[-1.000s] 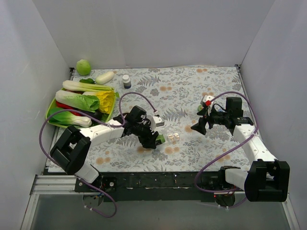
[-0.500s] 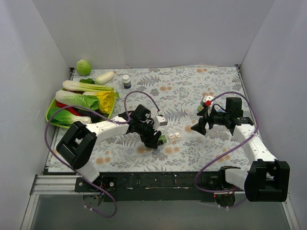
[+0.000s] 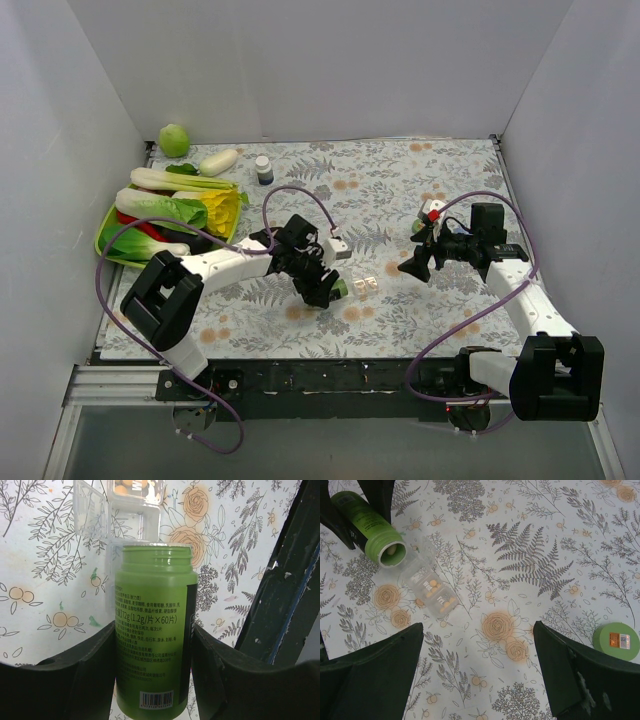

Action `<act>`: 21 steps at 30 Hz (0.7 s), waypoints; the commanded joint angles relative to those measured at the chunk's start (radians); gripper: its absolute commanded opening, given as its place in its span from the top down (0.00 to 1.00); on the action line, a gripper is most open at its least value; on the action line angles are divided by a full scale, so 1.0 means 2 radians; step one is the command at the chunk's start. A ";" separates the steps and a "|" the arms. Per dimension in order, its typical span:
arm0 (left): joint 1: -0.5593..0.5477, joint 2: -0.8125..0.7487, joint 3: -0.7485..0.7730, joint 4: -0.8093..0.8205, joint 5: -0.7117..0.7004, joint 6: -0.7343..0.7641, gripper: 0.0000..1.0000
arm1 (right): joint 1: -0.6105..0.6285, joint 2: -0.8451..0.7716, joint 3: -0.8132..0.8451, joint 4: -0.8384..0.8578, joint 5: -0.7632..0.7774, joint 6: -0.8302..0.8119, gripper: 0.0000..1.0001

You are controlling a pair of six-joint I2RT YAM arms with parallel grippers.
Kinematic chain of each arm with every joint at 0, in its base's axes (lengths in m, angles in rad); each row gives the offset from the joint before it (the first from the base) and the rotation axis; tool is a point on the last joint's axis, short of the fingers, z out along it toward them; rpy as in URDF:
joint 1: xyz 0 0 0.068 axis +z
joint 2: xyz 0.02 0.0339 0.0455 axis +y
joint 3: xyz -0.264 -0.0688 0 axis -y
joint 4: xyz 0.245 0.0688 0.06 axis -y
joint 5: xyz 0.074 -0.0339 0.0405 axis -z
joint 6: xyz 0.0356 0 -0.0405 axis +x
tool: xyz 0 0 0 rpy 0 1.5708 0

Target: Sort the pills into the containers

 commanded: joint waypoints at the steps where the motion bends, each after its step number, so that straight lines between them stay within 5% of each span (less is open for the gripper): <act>1: -0.003 -0.019 0.029 -0.009 0.000 0.000 1.00 | -0.002 0.000 0.011 -0.004 -0.006 -0.005 0.02; 21: -0.023 0.016 0.085 -0.067 -0.030 0.003 1.00 | -0.002 -0.001 0.012 -0.005 -0.007 -0.004 0.02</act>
